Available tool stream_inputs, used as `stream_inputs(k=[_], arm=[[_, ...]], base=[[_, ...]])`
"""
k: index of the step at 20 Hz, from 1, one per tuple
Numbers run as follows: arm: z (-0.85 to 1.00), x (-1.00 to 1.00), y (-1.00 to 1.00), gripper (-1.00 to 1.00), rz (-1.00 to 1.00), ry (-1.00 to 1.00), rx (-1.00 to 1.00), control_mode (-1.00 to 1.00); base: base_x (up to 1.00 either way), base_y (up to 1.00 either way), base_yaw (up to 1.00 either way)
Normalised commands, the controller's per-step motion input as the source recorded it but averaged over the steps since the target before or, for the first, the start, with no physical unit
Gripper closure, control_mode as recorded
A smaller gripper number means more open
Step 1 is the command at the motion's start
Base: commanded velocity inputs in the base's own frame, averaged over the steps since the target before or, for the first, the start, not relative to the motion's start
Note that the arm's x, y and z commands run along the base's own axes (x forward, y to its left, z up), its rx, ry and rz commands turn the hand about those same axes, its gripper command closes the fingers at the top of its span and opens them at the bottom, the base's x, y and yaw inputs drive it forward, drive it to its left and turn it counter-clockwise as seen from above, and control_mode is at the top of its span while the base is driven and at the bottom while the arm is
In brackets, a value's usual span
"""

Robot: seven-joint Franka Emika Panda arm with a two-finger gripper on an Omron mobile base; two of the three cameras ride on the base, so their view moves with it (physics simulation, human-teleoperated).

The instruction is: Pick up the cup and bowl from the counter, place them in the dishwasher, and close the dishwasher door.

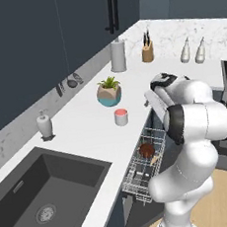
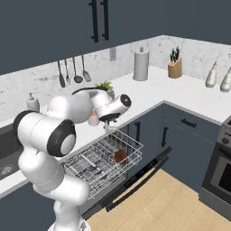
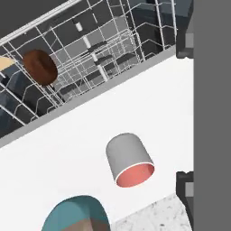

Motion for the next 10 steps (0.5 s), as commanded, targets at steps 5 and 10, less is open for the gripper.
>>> stream_inputs(k=[5,10], arm=[[0.25,0.2,0.47,-1.0,0.22,-0.01,-0.3,-1.0],[0.0,0.1,0.26,-1.0,0.09,0.0,-0.29,-1.0]], base=[[0.0,0.0,0.0],[0.0,0.0,0.0]])
